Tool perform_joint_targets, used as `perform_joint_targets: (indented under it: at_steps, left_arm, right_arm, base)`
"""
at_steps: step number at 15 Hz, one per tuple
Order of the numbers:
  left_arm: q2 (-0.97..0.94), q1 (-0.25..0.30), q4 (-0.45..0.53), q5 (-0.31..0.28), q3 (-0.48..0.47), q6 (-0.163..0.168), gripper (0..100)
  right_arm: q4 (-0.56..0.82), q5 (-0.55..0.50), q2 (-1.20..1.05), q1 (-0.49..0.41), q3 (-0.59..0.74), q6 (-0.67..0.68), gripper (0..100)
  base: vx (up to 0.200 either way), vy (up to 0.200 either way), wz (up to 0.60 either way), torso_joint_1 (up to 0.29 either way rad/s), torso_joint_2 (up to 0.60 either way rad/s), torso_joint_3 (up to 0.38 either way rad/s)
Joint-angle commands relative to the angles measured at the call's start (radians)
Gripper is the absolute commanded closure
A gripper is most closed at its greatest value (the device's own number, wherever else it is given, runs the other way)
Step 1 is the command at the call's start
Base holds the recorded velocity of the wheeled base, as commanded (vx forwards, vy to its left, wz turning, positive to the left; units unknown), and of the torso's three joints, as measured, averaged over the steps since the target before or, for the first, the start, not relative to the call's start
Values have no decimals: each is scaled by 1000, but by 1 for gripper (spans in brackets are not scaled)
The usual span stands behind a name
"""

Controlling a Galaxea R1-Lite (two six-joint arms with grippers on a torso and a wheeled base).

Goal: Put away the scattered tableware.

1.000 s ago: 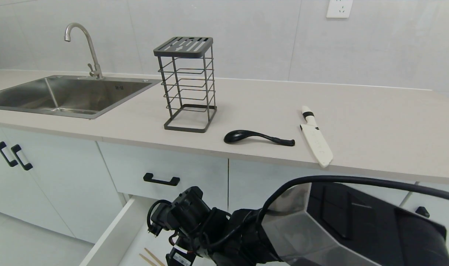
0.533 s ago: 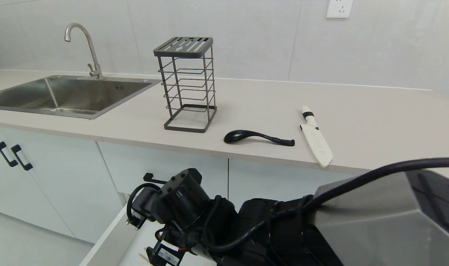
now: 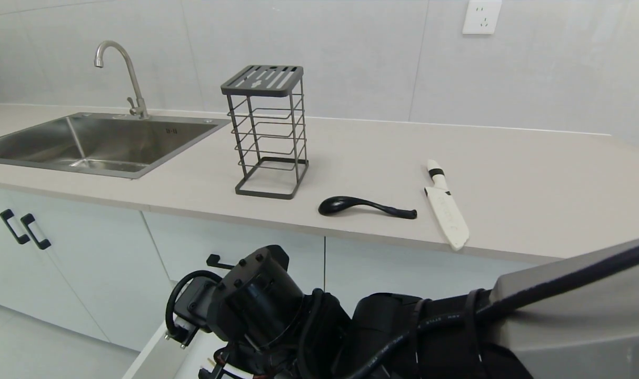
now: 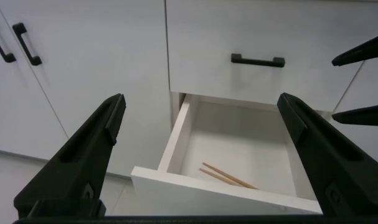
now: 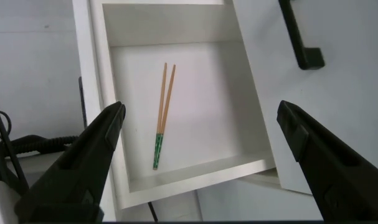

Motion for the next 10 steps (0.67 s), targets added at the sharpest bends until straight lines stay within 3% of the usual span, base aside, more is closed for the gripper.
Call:
perform_joint_targets:
  at_steps: [1,10]
  left_arm:
    - [1,1,0,0,0,0,0]
    - [1,1,0,0,0,0,0]
  right_arm:
    - [-1,0,-3,0,0,0,0]
    - [-1,3,-2,0,1,37,0]
  base:
    - [0,0,0,100,-427,-315]
    - [0,0,0,157,-476,-323]
